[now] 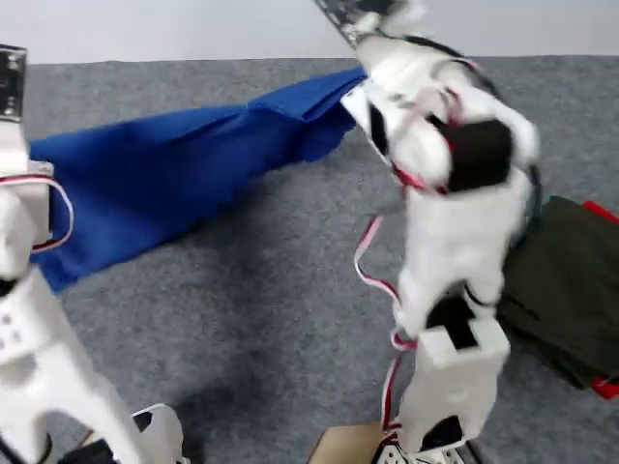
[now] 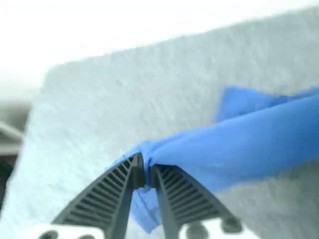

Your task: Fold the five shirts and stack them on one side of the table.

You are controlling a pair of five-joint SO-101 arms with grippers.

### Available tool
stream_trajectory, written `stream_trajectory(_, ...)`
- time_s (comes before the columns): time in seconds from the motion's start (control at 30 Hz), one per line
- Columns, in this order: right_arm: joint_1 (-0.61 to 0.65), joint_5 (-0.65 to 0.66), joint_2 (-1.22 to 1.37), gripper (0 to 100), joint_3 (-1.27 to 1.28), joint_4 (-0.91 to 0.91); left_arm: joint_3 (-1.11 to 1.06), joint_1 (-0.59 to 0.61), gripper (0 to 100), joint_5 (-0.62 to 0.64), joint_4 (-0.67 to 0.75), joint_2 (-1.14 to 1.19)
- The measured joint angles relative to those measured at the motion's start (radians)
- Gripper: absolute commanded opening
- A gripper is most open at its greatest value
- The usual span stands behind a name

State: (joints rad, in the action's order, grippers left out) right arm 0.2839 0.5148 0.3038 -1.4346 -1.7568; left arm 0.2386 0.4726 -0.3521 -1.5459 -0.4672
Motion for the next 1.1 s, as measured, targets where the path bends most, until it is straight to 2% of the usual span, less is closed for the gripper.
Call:
stream_trajectory(0.27,-0.009,0.051,-0.295,1.0,-0.002,0.0,0.143,-0.006,0,0.002,-0.009,-0.138)
stream_trajectory(0.4,-0.023,0.098,-0.4,1.0,-0.029,0.0,0.172,-0.063,0,0.002,-0.009,-0.239)
stream_trajectory(0.53,-0.087,0.164,-0.494,1.0,-0.031,0.0,0.172,-0.115,0,0.002,-0.026,-0.35)
stream_trajectory(0.77,-0.172,0.296,-0.618,1.0,-0.035,0.0,0.141,-0.133,0,0.002,-0.176,-0.44)
stream_trajectory(0.97,-0.178,0.33,-0.626,1.0,-0.029,0.0,0.032,-0.135,0,0.002,-0.189,-0.47)
stream_trajectory(1.1,-0.176,0.33,-0.624,1.1,0.091,0.0,-0.109,-0.135,0,-0.002,-0.189,-0.473)
